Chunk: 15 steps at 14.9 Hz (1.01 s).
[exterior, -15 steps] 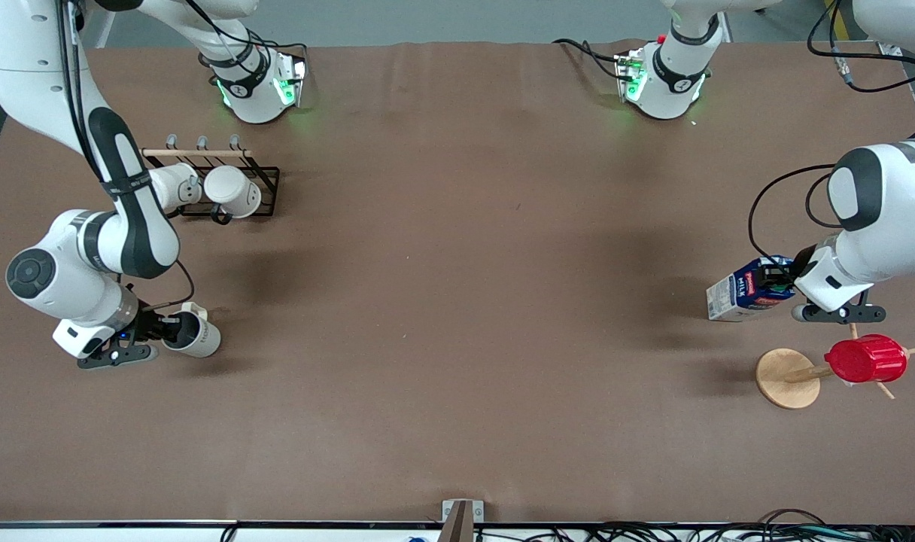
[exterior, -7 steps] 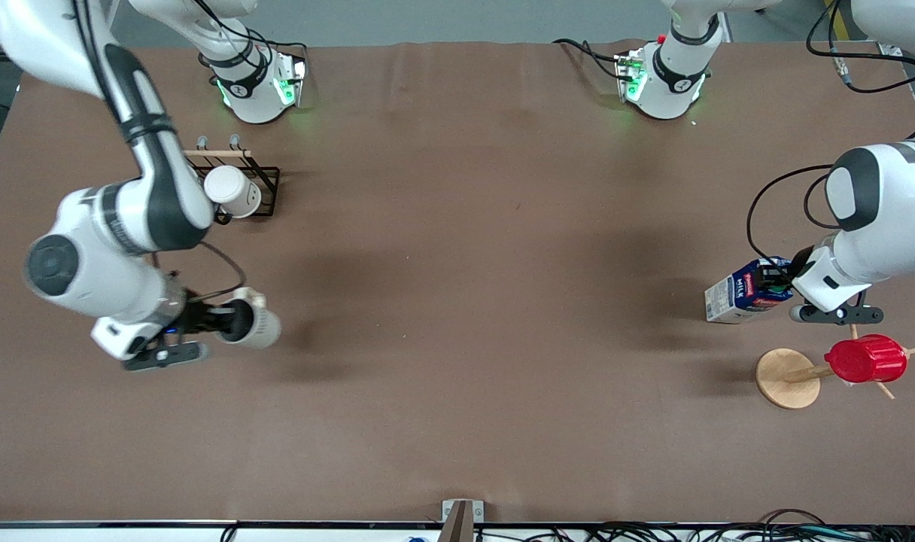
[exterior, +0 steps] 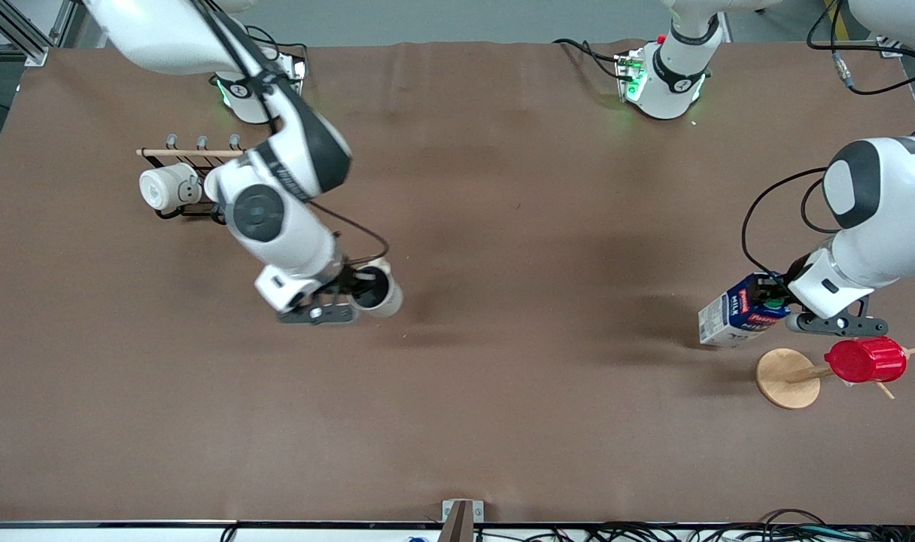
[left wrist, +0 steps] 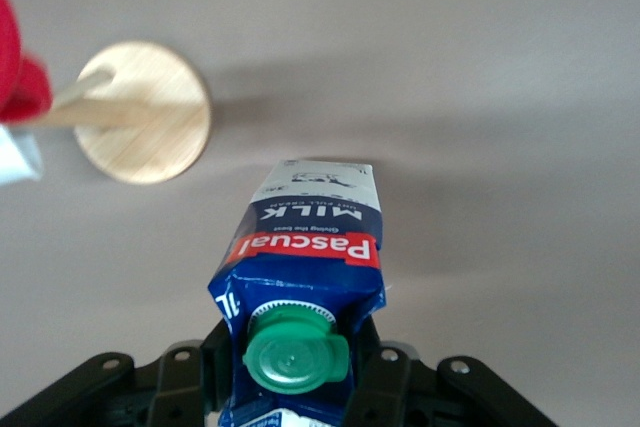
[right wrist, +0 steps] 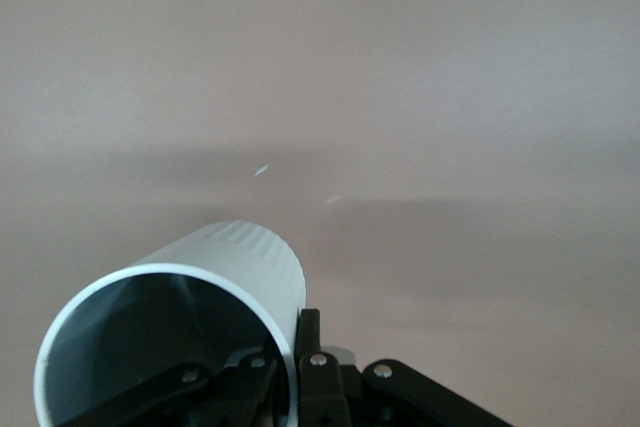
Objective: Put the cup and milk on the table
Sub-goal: 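Carry the mug and milk carton toward the table middle with both grippers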
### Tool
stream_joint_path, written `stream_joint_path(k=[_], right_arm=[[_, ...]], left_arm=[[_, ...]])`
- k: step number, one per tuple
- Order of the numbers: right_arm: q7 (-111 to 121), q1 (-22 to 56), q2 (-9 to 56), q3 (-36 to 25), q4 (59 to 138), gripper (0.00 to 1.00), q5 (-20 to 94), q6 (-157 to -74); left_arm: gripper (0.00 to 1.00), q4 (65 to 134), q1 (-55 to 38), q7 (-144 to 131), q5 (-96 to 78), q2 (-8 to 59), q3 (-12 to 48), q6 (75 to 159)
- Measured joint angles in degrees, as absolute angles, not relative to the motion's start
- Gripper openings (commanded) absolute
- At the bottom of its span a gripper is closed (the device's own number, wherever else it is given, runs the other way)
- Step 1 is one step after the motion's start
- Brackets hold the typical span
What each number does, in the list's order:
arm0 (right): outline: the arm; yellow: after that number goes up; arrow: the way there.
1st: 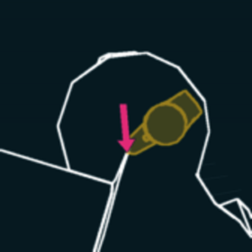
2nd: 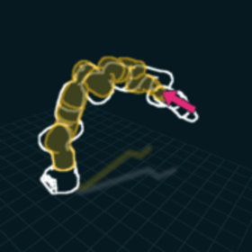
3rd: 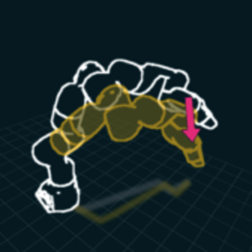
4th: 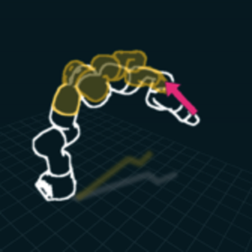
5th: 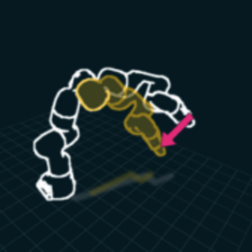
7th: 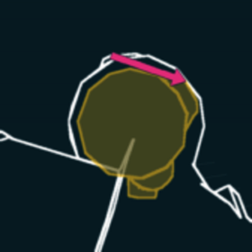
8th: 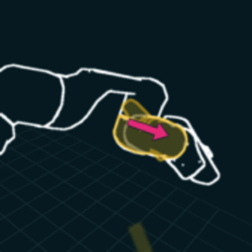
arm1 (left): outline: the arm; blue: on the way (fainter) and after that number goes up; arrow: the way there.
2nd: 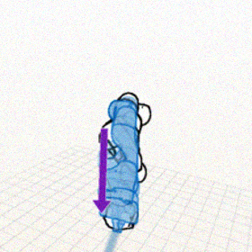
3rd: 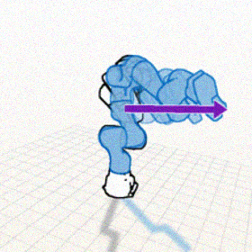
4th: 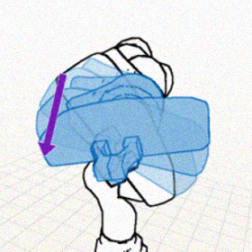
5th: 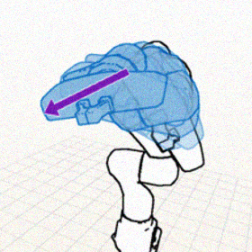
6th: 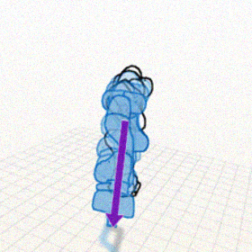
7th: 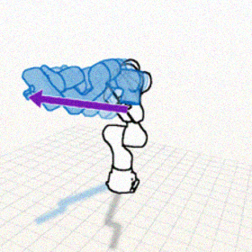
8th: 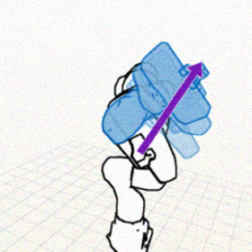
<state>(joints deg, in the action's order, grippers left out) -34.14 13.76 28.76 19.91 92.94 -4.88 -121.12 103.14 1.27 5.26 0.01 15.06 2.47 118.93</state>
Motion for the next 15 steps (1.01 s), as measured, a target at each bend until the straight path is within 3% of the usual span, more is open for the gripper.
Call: stream_joint_path(k=[6,12,14,15], right_arm=[[-46.4,22.8,36.8,19.9,87.3,0.00,-11.8,-123.0],[-50.9,26.0,40.7,19.9,86.4,0.01,-15.3,-126.7],[-51.8,26.7,41.3,19.9,86.3,0.07,-16.0,-128.0],[-52.5,27.1,41.6,19.9,86.3,0.19,-16.4,-128.9]], left_arm=[[0.12,100.1,0.0,-2.3,-1.7,15.6,11.2,118.8],[0.11,97.9,-9.0,-13.7,-1.8,17.0,12.3,118.8],[0.10,97.9,-11.9,-17.1,-1.8,17.2,12.3,118.6],[0.10,97.9,-13.0,-18.7,-1.8,17.2,12.3,118.1]])
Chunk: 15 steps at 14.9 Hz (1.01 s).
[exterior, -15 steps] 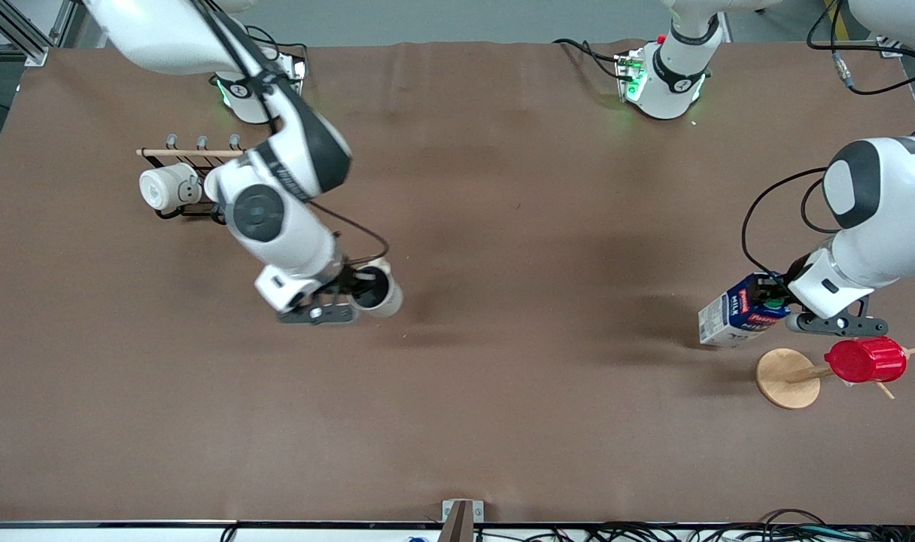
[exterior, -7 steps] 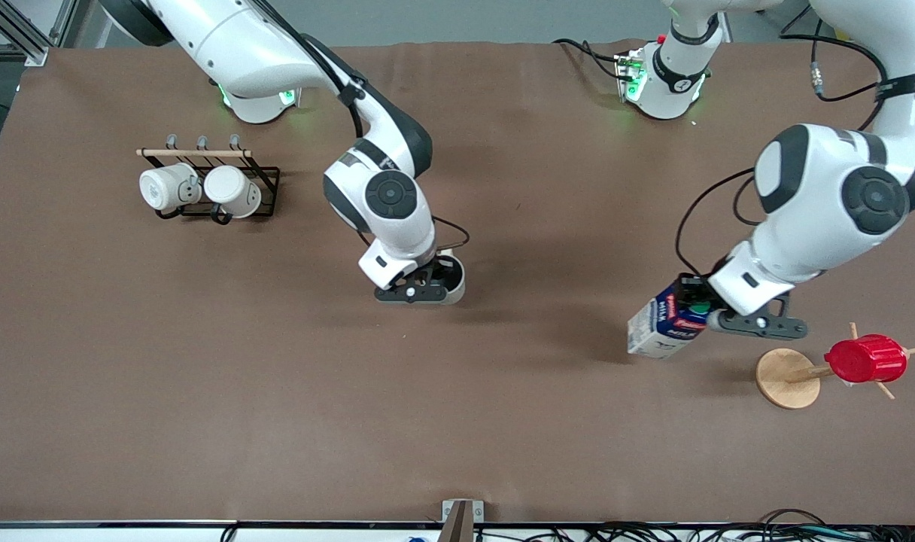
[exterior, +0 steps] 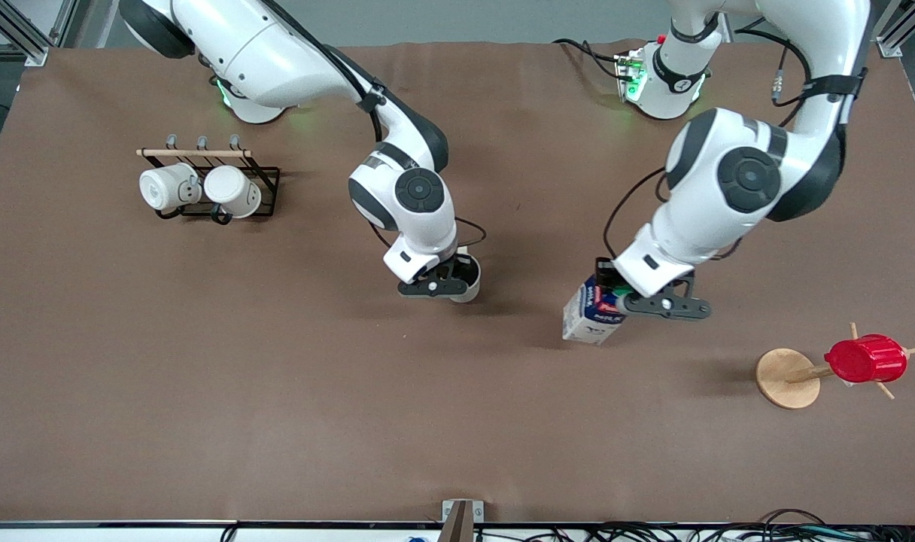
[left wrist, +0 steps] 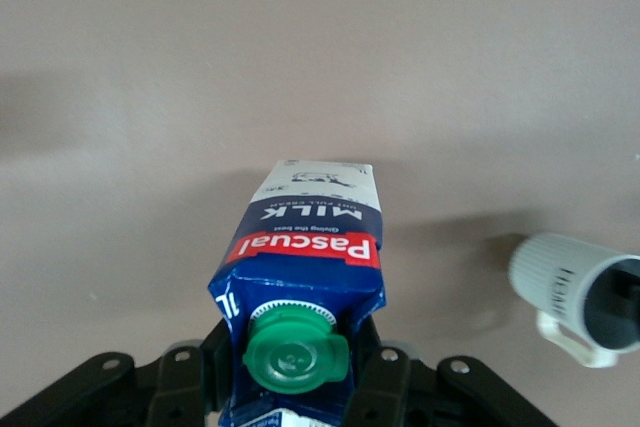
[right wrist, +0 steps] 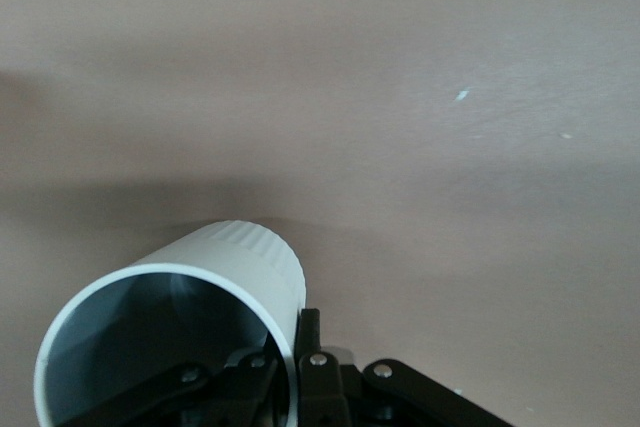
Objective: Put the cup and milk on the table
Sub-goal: 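Carry the mug and milk carton toward the table middle with both grippers, then release the mug with the right gripper and retract it toward rest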
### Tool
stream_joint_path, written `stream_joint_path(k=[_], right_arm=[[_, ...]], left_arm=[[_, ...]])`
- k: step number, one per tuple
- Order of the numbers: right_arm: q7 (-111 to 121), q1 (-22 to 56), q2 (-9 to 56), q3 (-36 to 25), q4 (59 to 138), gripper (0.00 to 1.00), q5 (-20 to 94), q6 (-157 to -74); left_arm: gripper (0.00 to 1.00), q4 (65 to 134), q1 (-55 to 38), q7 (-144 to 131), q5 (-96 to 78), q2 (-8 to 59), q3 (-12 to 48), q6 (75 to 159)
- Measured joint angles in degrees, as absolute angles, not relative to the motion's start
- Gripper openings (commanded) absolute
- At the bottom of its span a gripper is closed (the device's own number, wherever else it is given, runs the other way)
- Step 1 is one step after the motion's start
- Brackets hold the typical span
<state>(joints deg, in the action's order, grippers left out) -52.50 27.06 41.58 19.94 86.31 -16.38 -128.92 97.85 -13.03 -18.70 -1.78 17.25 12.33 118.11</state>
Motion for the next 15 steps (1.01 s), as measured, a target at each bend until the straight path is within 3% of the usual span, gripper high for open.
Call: stream_joint_path(k=[1,2,4,5,10,15], right_arm=[[-53.3,27.4,41.8,19.9,86.3,0.39,-17.1,-129.6],[-53.8,27.6,42.0,19.9,86.3,0.66,-17.5,-129.8],[-54.0,27.7,42.3,19.9,86.2,0.82,-17.9,-129.9],[-54.1,27.7,42.3,19.9,86.1,0.98,-17.9,-130.0],[-54.3,27.0,42.0,20.1,85.0,1.00,-18.0,-129.2],[-54.2,19.5,33.8,20.3,83.2,1.00,-18.1,-117.1]], left_arm=[[0.10,97.8,-14.2,-20.3,-1.8,17.3,12.3,117.7],[0.10,97.8,-15.4,-21.8,-1.8,17.6,12.3,117.5],[0.10,97.7,-17.8,-24.7,-1.5,18.7,12.3,117.4],[0.10,97.5,-18.8,-26.2,-0.9,19.4,12.2,117.4],[0.10,94.7,-21.7,-31.0,1.0,23.3,12.2,117.4],[0.11,94.1,-24.5,-34.9,1.2,26.0,12.2,117.4]])
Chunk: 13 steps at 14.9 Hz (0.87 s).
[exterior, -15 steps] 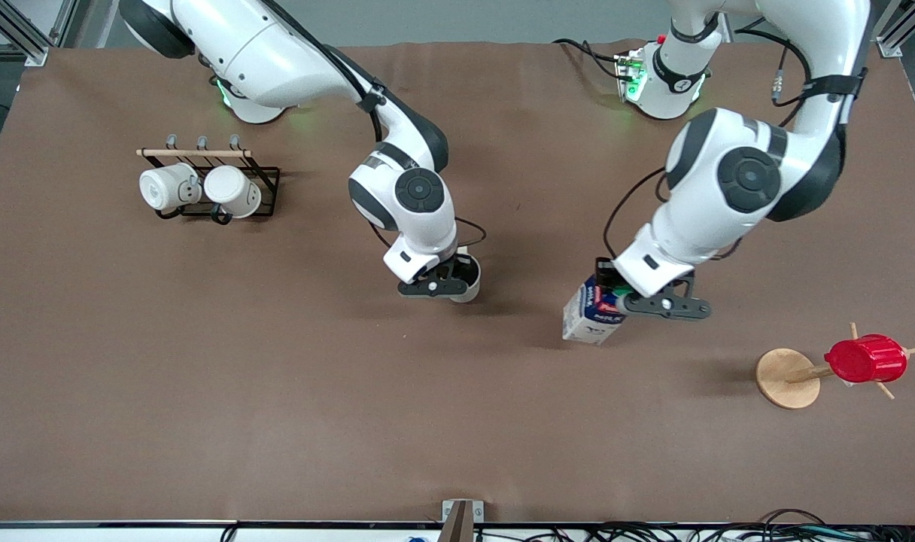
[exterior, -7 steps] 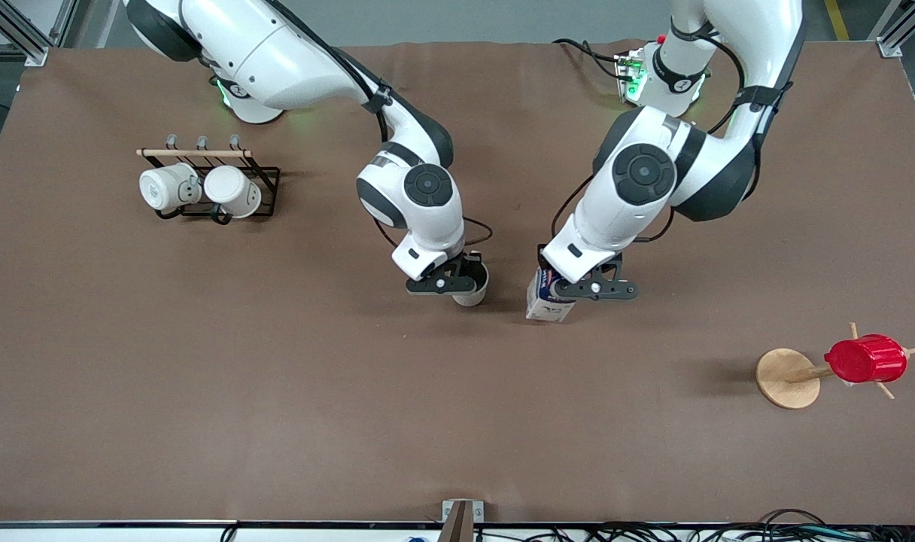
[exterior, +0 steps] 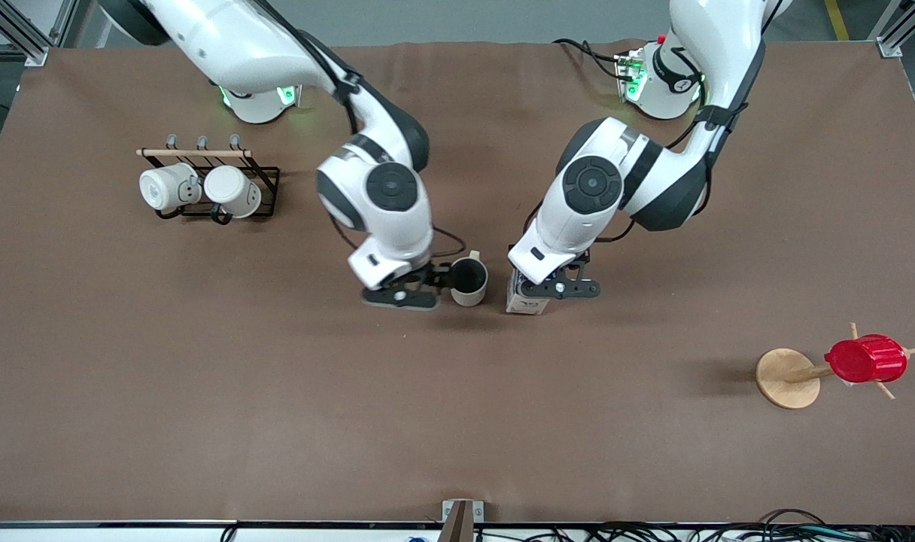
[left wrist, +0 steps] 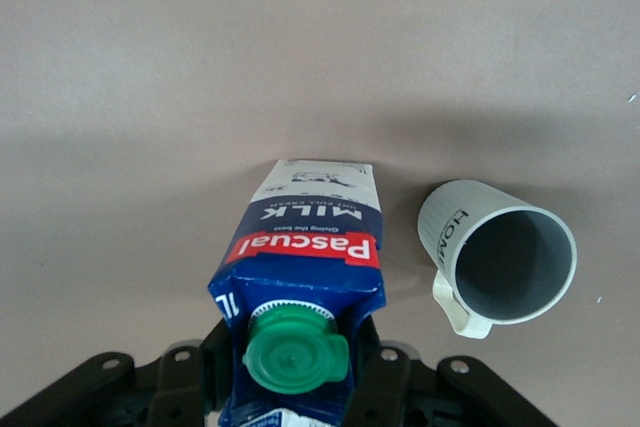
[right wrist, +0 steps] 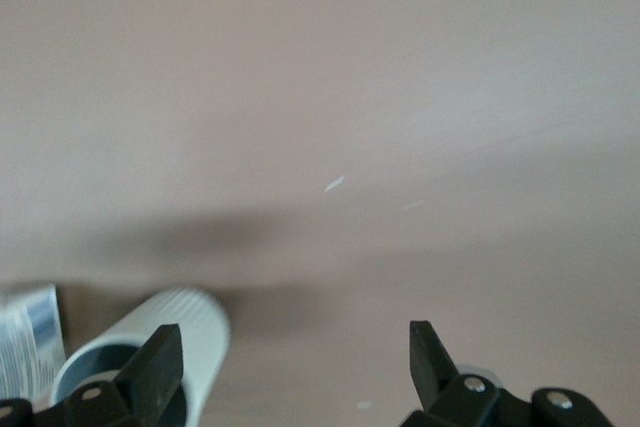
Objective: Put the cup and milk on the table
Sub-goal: 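Release the mug with the right gripper and retract it toward rest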
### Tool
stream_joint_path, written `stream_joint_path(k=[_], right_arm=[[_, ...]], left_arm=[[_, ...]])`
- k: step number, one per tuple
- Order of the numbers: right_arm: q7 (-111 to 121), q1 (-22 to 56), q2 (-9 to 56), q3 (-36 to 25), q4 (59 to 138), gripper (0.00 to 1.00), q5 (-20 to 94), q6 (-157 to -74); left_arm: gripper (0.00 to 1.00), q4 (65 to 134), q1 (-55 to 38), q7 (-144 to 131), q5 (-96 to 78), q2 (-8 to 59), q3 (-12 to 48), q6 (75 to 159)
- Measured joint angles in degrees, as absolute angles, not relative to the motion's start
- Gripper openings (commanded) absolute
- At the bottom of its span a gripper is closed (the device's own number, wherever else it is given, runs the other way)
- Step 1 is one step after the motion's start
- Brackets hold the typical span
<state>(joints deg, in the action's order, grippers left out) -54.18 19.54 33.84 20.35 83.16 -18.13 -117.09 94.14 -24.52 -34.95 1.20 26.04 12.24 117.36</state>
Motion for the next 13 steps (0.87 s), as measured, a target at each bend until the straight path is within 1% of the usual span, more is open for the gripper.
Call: stream_joint_path(k=[3,7,10,11,12,13], right_arm=[[-50.3,12.3,27.4,20.4,83.1,1.00,-18.2,-111.6],[-37.8,3.5,20.0,19.4,83.1,1.00,-16.1,-105.4],[-27.3,2.6,14.7,12.4,83.1,1.00,-12.8,-101.3],[-24.8,2.6,13.0,10.0,83.1,1.00,-11.6,-100.0],[-22.4,2.5,11.2,7.5,83.1,1.00,-10.2,-98.9],[-20.1,2.5,9.7,5.3,83.1,1.00,-8.8,-97.9]], left_arm=[[0.11,93.6,-25.4,-35.3,1.2,27.0,12.2,117.4],[0.12,93.3,-25.7,-35.3,1.2,27.2,12.2,117.2],[0.14,93.3,-25.8,-35.3,1.3,27.2,12.2,116.8],[0.17,93.3,-26.0,-35.3,1.4,27.2,12.3,116.8],[0.36,93.3,-26.1,-35.3,1.6,27.2,12.3,116.7],[0.68,93.3,-26.3,-35.3,1.7,27.2,12.3,116.7]])
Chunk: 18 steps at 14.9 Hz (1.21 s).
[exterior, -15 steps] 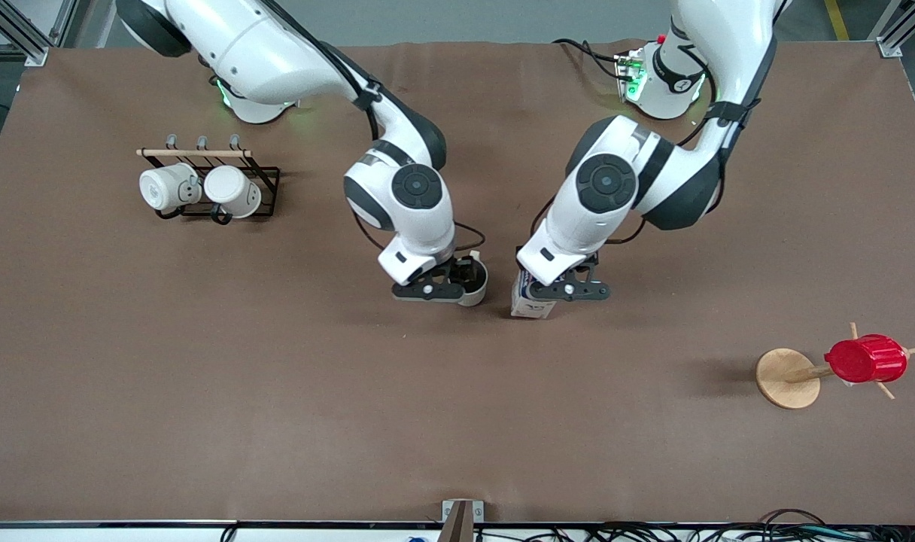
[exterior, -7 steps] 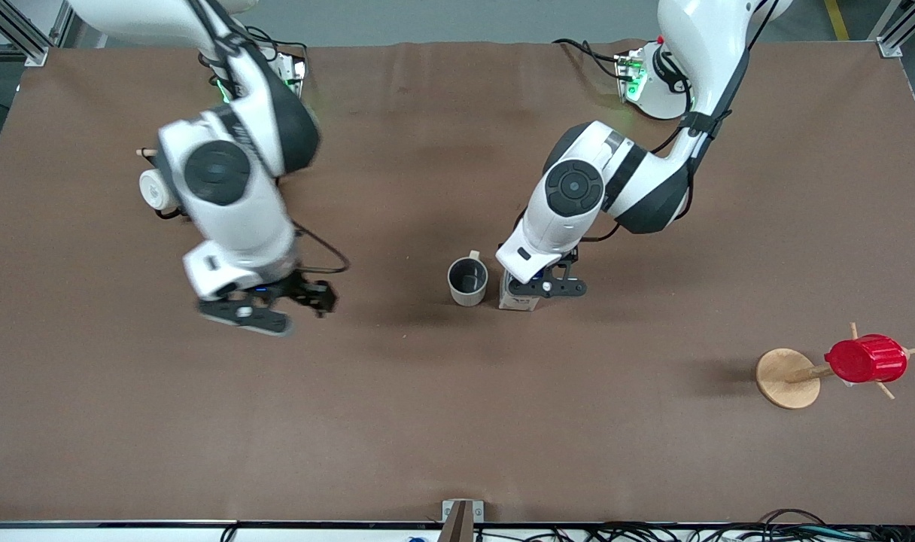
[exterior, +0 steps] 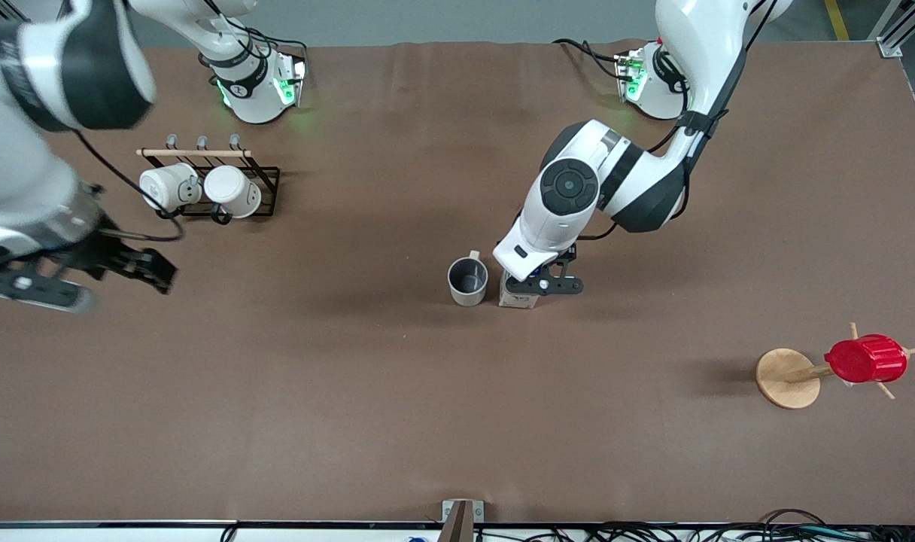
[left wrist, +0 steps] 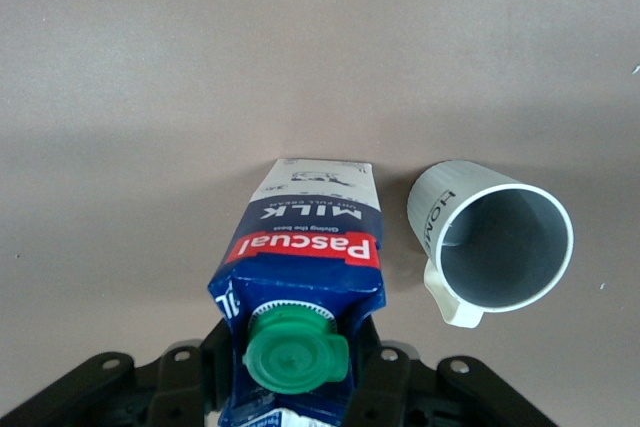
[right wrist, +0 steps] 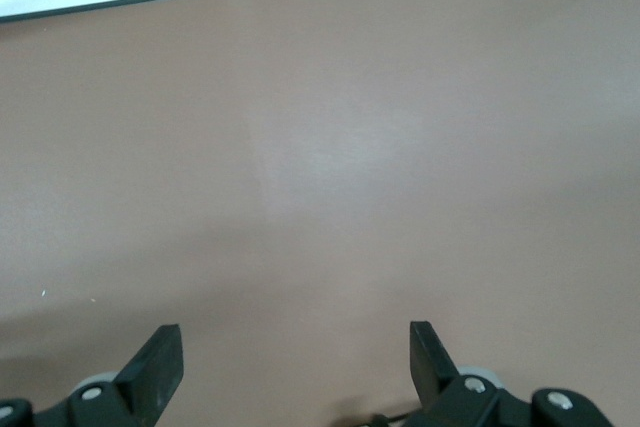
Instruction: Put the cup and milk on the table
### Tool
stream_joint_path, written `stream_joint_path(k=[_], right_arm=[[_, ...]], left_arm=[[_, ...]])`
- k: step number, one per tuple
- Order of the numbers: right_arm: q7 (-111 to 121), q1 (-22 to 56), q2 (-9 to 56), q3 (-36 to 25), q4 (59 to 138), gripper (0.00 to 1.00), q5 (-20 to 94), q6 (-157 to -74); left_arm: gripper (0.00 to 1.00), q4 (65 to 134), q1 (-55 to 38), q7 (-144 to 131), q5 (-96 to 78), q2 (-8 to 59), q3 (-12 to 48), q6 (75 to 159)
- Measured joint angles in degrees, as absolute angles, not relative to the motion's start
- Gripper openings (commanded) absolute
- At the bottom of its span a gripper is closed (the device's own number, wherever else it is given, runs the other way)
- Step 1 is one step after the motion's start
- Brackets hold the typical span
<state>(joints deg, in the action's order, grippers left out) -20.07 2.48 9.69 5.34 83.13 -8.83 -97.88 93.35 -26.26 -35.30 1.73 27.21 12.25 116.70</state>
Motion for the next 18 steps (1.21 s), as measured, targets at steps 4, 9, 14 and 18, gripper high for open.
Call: stream_joint_path(k=[4,9,14,18], right_arm=[[-9.7,2.2,4.6,-0.7,83.1,1.00,-5.2,-91.4],[-7.5,0.8,1.4,-1.0,83.5,1.00,-3.2,-86.2],[-7.2,-1.7,1.5,1.5,84.0,1.00,-2.2,-86.2],[-7.2,-1.7,1.5,2.5,84.0,1.00,-2.2,-86.1]], left_arm=[[1.00,93.8,-26.7,-35.3,1.8,27.3,12.3,116.2],[1.00,93.5,-26.6,-35.3,1.8,27.1,12.2,116.2],[1.00,92.9,-25.8,-35.4,1.8,24.7,11.8,116.2],[1.00,92.6,-22.8,-35.5,1.8,20.2,11.6,114.3]])
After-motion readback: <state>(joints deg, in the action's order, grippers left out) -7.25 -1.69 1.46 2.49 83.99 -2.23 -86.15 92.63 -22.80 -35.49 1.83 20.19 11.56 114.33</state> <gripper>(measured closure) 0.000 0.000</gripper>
